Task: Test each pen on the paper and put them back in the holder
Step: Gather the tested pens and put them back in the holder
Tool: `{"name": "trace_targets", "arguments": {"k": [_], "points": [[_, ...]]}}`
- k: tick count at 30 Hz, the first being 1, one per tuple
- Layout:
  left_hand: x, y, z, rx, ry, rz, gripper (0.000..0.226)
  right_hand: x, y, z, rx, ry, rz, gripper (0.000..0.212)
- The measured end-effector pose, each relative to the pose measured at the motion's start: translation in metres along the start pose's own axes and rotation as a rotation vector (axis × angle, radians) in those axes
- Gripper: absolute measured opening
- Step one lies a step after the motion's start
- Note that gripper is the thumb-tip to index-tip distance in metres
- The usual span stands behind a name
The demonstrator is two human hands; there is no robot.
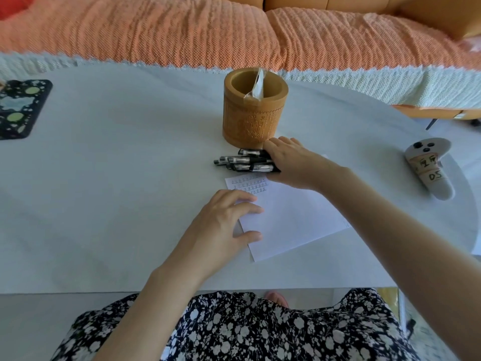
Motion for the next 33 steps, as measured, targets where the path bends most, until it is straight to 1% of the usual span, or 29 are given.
{"name": "trace_targets", "arguments": {"k": [4, 7, 9, 12, 14, 15, 17, 19, 20, 22, 24, 27, 30, 33], "points": [[0.002, 0.001, 0.001, -0.016, 0.014, 0.002, 0.039, -0.003, -0.013, 0.008, -0.135, 0.023, -0.062, 0.025], [0.004, 0.002, 0.001, -0.034, 0.014, 0.005, 0.038, 0.000, -0.028, 0.019, -0.212, 0.095, -0.282, 0.015], [0.005, 0.002, 0.001, -0.035, 0.016, 0.014, 0.037, -0.001, -0.037, 0.028, -0.204, 0.203, -0.482, 0.013], [0.007, 0.000, -0.002, -0.029, 0.006, 0.042, 0.035, -0.004, -0.045, 0.038, -0.125, 0.319, -0.863, 0.002], [0.007, -0.007, -0.008, -0.048, -0.021, 0.086, 0.031, -0.008, -0.047, 0.042, -0.082, 0.355, -1.182, 0.010], [0.008, -0.013, -0.013, -0.090, -0.029, 0.099, 0.030, -0.010, -0.048, 0.043, -0.070, 0.367, -1.328, 0.012], [0.016, -0.031, -0.027, -0.228, -0.067, 0.115, 0.035, -0.014, -0.050, 0.045, -0.034, 0.395, -1.570, 0.011], [0.027, -0.049, -0.047, -0.354, -0.147, 0.131, 0.050, -0.017, -0.049, 0.045, 0.015, 0.411, -1.766, 0.008], [0.032, -0.057, -0.058, -0.382, -0.190, 0.150, 0.061, -0.018, -0.049, 0.045, 0.037, 0.412, -1.835, 0.007], [0.040, -0.069, -0.084, -0.382, -0.285, 0.232, 0.084, -0.016, -0.047, 0.044, 0.068, 0.401, -1.914, 0.007], [0.045, -0.075, -0.109, -0.335, -0.368, 0.291, 0.103, -0.014, -0.044, 0.043, 0.077, 0.401, -1.942, 0.007], [0.054, -0.076, -0.134, -0.241, -0.369, 0.333, 0.118, -0.010, -0.041, 0.042, 0.082, 0.398, -1.985, 0.010], [0.059, -0.070, -0.144, -0.167, -0.334, 0.403, 0.118, -0.008, -0.040, 0.041, 0.081, 0.396, -2.003, 0.012], [0.055, -0.065, -0.146, -0.216, -0.287, 0.454, 0.102, -0.007, -0.040, 0.041, 0.075, 0.401, -1.998, 0.011]]}}
Point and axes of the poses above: each hand's wrist, its own z-axis away from the middle knuckle, its own y-axis out of the palm, x = y × z, the point moved 2 cm from there along -z, towards the middle knuckle, and after that the axes turned 12 degrees about y, right-handed, at the moved point
